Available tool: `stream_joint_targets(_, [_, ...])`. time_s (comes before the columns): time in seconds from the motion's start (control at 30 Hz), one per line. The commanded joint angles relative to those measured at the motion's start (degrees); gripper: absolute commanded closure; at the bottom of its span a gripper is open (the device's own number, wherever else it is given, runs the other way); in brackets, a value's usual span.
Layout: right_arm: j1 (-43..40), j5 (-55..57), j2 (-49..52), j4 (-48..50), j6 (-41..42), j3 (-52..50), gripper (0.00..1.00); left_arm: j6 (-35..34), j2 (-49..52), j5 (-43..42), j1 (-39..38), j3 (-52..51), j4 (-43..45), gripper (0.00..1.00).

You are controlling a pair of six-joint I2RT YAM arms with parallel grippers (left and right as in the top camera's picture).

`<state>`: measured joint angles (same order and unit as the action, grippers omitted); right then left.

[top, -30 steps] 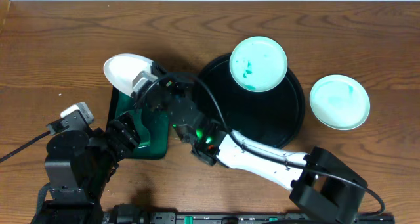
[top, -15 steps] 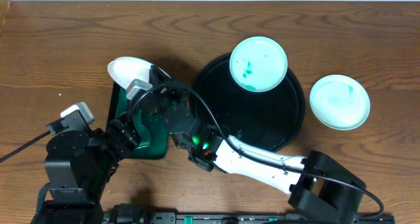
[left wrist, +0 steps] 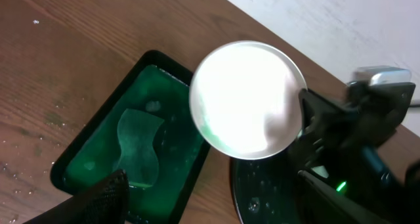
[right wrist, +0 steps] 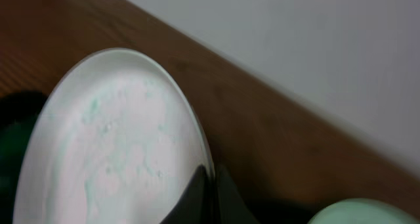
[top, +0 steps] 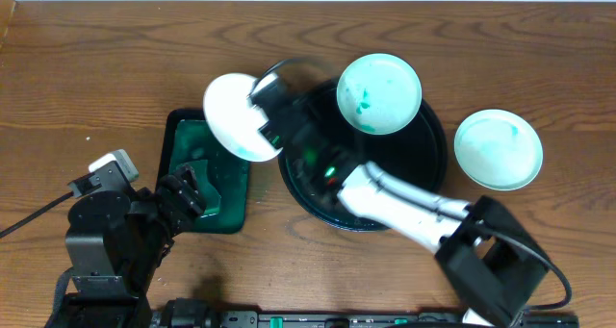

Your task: Clean dirty plates on tray and stack at the side

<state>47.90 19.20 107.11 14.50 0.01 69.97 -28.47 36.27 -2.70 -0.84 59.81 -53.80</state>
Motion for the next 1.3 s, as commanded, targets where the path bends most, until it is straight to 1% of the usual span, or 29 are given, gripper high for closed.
stream_joint_targets(0.0, [-7.78,-32.20,-1.57,0.22,24.46,0.52,0.99,0.20,0.07,-0.33,0.28,1.18,-0.20,0.20])
stream_joint_targets(0.03, [-10.38,-38.38,-2.21,0.02,27.23,0.52,0.99,0.17,0.07,-0.33,0.28,1.18,-0.20,0.20])
stream_joint_targets(0.1, [-15.65,-46.51,-3.87,-2.34,31.12,0.52,0.98,0.17,0.07,-0.33,0.28,1.18,-0.20,0.20])
stream_joint_targets(0.2, [-24.79,-52.35,-7.56,-10.34,35.43,0.52,0.99,0.17,0.07,-0.33,0.28,1.18,-0.20,0.20])
stream_joint_targets(0.27, [-30.73,-52.83,-9.97,-17.31,35.12,0.52,0.98,0.17,0.07,-0.33,0.28,1.18,-0.20,0.20])
stream_joint_targets(0.4, [-44.26,-48.52,-14.47,-33.20,30.97,0.52,0.98,0.17,0.07,-0.33,0.28,1.18,-0.20,0.20])
stream_joint_targets(0.5, [-54.40,-40.54,-16.17,-45.09,29.00,0.52,0.99,0.17,0.07,-0.33,0.28,1.18,-0.20,0.20])
stream_joint_targets(0.6, [-63.65,-31.74,-15.65,-56.37,29.00,0.50,0.99,0.17,0.07,-0.33,0.28,1.18,-0.20,0.20])
stream_joint_targets(0.7, [-70.64,-24.52,-14.56,-63.36,29.07,0.24,0.99,0.17,0.07,-0.33,0.28,1.18,-0.20,0.20])
stream_joint_targets(0.77, [-73.96,-22.80,-14.05,-64.94,29.07,-0.26,0.99,0.17,0.07,-0.33,0.28,1.18,-0.20,0.20])
stream_joint_targets(0.9, [-77.88,-22.03,-13.60,-64.24,29.05,-1.77,0.99,0.17,0.07,-0.33,0.28,1.18,-0.20,0.20])
stream_joint_targets(1.0, [-78.27,-22.27,-13.57,-63.60,28.37,-1.86,0.99,0.17,0.07,-0.33,0.28,1.18,-0.20,0.20])
stream_joint_targets(1.1, [-77.05,-26.05,-13.57,-61.18,23.67,-1.86,0.98,0.17,0.07,-0.33,0.28,1.18,-0.20,0.20])
stream_joint_targets(1.13, [-76.43,-26.91,-13.57,-60.83,22.77,-1.84,0.96,0.17,0.07,-0.33,0.28,1.18,-0.20,0.20])
stream_joint_targets(1.17, [-75.54,-27.19,-13.57,-60.74,22.56,-1.84,0.89,0.17,0.07,-0.33,0.28,1.18,-0.20,0.20])
stream_joint_targets(1.2, [-74.79,-27.21,-13.57,-60.76,22.47,-1.84,0.72,0.17,0.07,-0.33,0.28,1.18,-0.20,0.20])
stream_joint_targets(1.27, [-72.87,-27.23,-13.68,-60.76,21.51,-1.81,0.56,0.17,0.07,-0.33,0.28,1.18,-0.20,0.20])
